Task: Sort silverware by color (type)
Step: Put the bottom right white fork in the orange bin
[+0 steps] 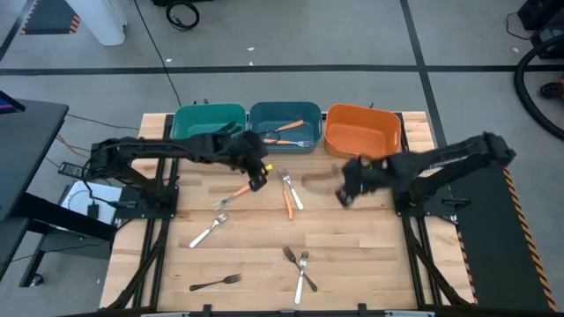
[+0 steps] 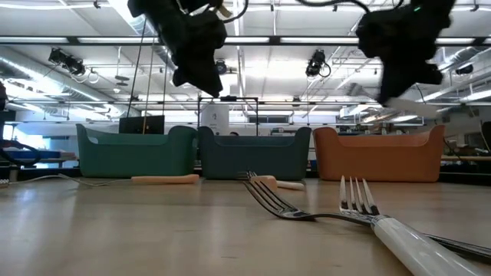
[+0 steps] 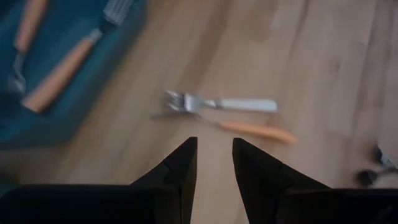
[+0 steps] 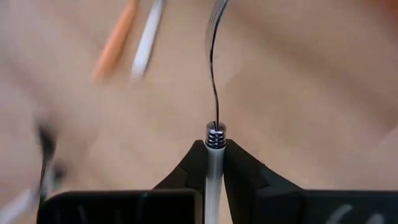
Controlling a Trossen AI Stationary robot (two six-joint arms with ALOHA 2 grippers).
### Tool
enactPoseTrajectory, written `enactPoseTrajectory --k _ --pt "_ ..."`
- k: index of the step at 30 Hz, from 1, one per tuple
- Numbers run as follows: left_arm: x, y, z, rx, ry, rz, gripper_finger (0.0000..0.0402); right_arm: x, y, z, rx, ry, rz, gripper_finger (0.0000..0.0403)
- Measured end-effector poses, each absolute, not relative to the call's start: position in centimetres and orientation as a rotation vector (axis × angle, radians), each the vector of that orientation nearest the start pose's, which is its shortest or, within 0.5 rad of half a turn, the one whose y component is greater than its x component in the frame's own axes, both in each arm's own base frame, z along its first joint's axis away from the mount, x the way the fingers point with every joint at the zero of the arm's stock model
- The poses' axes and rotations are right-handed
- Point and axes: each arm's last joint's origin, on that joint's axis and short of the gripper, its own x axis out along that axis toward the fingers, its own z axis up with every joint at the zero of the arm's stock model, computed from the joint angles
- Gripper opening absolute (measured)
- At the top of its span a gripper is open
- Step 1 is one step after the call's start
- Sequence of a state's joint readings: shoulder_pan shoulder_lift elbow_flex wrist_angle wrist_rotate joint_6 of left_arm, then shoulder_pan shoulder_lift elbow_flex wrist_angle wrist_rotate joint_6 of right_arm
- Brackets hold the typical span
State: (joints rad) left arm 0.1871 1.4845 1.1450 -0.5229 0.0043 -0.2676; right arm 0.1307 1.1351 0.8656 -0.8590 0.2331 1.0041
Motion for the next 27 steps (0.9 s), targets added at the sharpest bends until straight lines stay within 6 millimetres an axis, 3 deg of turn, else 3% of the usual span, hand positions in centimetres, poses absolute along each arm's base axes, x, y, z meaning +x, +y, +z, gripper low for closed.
enactPoseTrajectory --k 5,11,18,27 --pt "30.6 7.8 27.2 -0.305 0.765 0.318 0.0112 18.9 -3.7 26.9 0.596 0.727 -0.827 0.0036" --pt "30.7 9.3 27.7 -0.251 0.705 0.331 0.0112 17.9 -8.6 28.6 0.333 0.601 -0.988 0.0037" --pt "30.4 10.0 27.6 -0.184 0.717 0.324 0.0112 17.1 -12.1 27.7 0.105 0.811 -0.983 0.0039" --pt "30.4 10.1 27.6 -0.123 0.728 0.3 0.0112 17.0 -14.1 24.3 0.146 1.11 -0.911 0.0073"
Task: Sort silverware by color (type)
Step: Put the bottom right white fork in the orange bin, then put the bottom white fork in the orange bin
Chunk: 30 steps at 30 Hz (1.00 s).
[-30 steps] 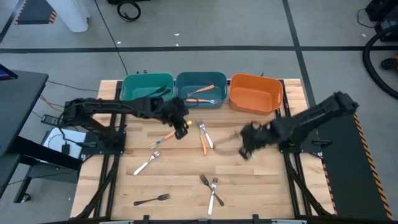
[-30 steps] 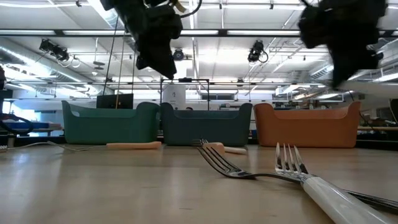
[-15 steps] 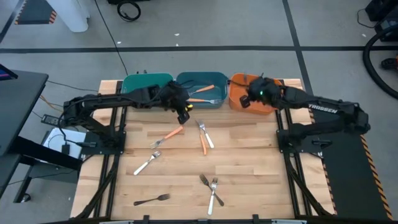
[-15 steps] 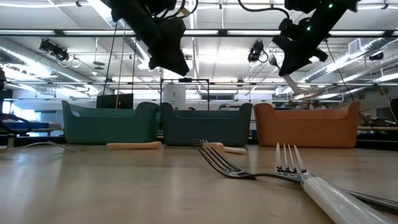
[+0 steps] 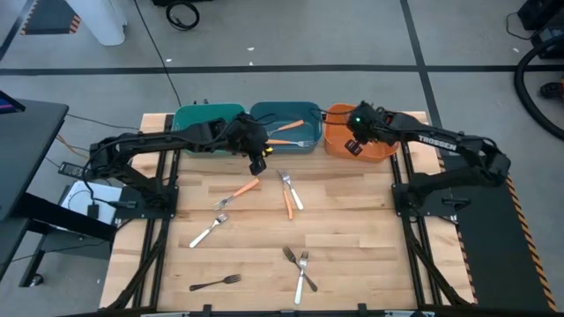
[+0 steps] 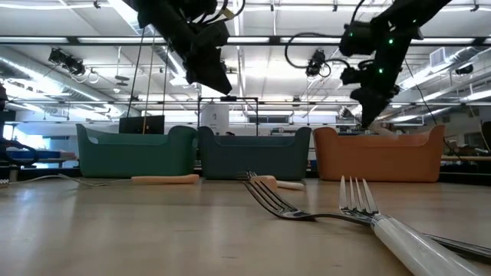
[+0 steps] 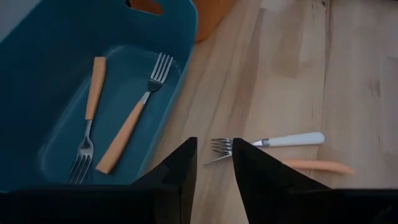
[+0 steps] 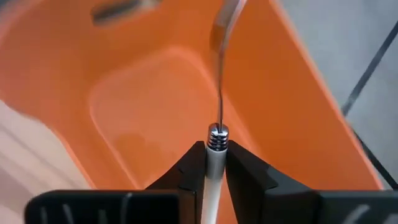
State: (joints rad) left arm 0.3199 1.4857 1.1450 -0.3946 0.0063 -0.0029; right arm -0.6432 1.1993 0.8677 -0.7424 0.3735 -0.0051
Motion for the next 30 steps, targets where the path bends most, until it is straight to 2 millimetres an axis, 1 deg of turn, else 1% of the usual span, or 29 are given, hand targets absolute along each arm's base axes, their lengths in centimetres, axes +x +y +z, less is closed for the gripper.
enactPoseTrajectory --k 3,7,11,14,16,21,23,26,28,30 --pt "30.4 10.1 27.6 -0.122 0.728 0.301 0.0112 17.0 -14.2 23.3 0.134 1.218 -0.885 0.0084" --pt "30.4 10.1 27.6 -0.096 0.732 0.29 0.0112 17.3 -14.4 22.3 0.124 1.298 -0.885 0.0096" --pt "30.4 10.1 27.6 -0.083 0.733 0.285 0.0112 17.5 -14.6 21.9 0.127 1.313 -0.929 0.0105" --pt "30.4 10.1 27.6 -0.083 0.733 0.285 0.0112 17.5 -14.3 22.2 0.133 1.287 -0.994 0.0107" --pt "30.4 10.1 27.6 -0.083 0.733 0.285 0.0112 17.5 -14.0 23.3 0.138 1.253 -1.008 0.0106" --pt "30.6 9.3 27.6 -0.08 0.736 0.266 0.0112 17.8 -12.8 26.9 0.175 1.136 -1.018 0.0106" --pt "30.8 8.7 27.6 -0.074 0.743 0.246 0.0112 17.9 -12.1 28.5 0.216 1.066 -0.999 0.0106" --pt "31.0 7.4 27.5 -0.029 0.755 0.194 0.0112 18.0 -11.0 30.3 0.27 0.968 -0.936 0.0106" --pt "31.2 6.6 27.5 0.001 0.756 0.161 0.0112 18.0 -10.2 31.2 0.283 0.921 -0.895 0.0106" --pt "31.4 5.9 27.6 -0.008 0.748 0.145 0.0112 17.9 -9.5 31.9 0.271 0.891 -0.866 0.0106"
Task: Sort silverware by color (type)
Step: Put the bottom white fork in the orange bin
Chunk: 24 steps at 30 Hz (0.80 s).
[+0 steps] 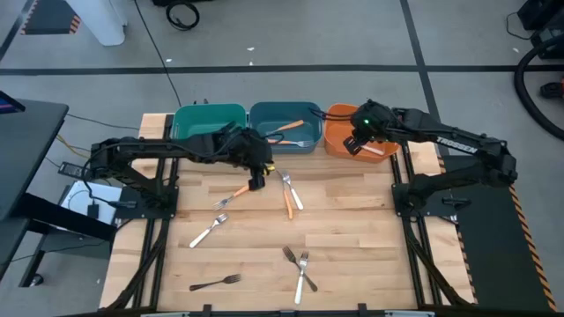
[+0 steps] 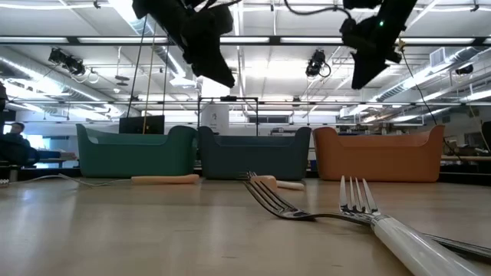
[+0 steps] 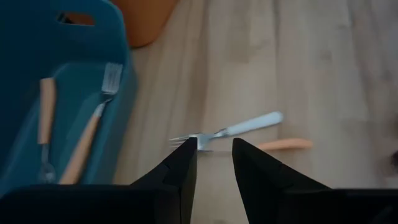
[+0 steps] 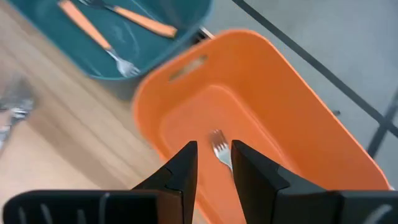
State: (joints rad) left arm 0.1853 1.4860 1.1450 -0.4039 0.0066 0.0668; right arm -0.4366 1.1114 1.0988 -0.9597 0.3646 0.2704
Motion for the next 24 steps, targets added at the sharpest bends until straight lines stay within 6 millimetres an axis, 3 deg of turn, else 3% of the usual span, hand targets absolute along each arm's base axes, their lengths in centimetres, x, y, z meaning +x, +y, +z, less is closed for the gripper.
enactPoseTrajectory --k 11,18,24 --pt "32.4 2.3 27.0 -0.026 0.752 0.061 0.0144 18.2 -7.3 32.2 0.246 0.882 -0.78 0.0106" --pt "32.6 -0.5 26.7 -0.261 0.761 0.085 0.0143 18.0 -5.7 31.8 0.31 0.951 -0.698 0.0106" --pt "33.8 -5.2 25.6 -0.071 0.724 -0.129 0.0142 18.3 -5.0 31.8 0.265 0.957 -0.644 0.0106"
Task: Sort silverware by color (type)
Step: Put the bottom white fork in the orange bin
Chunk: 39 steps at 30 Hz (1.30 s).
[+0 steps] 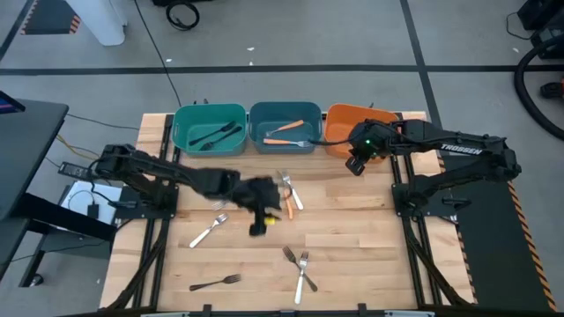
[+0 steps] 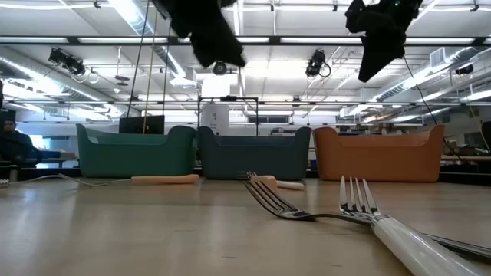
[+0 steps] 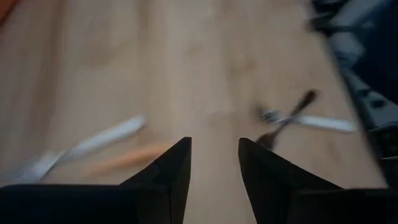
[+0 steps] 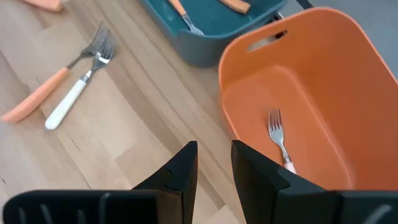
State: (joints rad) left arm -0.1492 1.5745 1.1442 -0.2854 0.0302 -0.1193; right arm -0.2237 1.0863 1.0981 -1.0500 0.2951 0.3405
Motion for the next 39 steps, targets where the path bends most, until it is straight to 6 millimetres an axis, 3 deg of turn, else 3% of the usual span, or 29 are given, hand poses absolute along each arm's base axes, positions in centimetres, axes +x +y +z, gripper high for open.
enactPoseTrajectory --k 9,16,21,28,33,39 --pt "34.7 -8.2 25.1 -0.175 0.66 -0.165 0.0142 18.6 -4.6 31.9 0.278 0.927 -0.63 0.0106" --pt "34.9 -9.3 24.4 -0.31 0.671 -0.118 0.0142 18.8 -4.1 31.9 0.326 0.921 -0.603 0.0106" --pt "35.5 -11.1 23.4 -0.28 0.653 -0.184 0.0142 18.9 -3.7 31.9 0.341 0.917 -0.592 0.0106" --pt "36.7 -11.6 22.2 -0.319 0.613 -0.178 0.0142 19.0 -3.2 31.9 0.351 0.91 -0.574 0.0106" --pt "36.5 -11.4 22.4 -0.301 0.674 -0.165 0.0142 19.9 -1.6 31.8 0.465 0.925 -0.356 0.0106" --pt "35.7 -8.6 24.1 -0.267 0.824 -0.021 0.0142 22.7 2.6 31.3 0.414 0.822 -0.024 0.0106"
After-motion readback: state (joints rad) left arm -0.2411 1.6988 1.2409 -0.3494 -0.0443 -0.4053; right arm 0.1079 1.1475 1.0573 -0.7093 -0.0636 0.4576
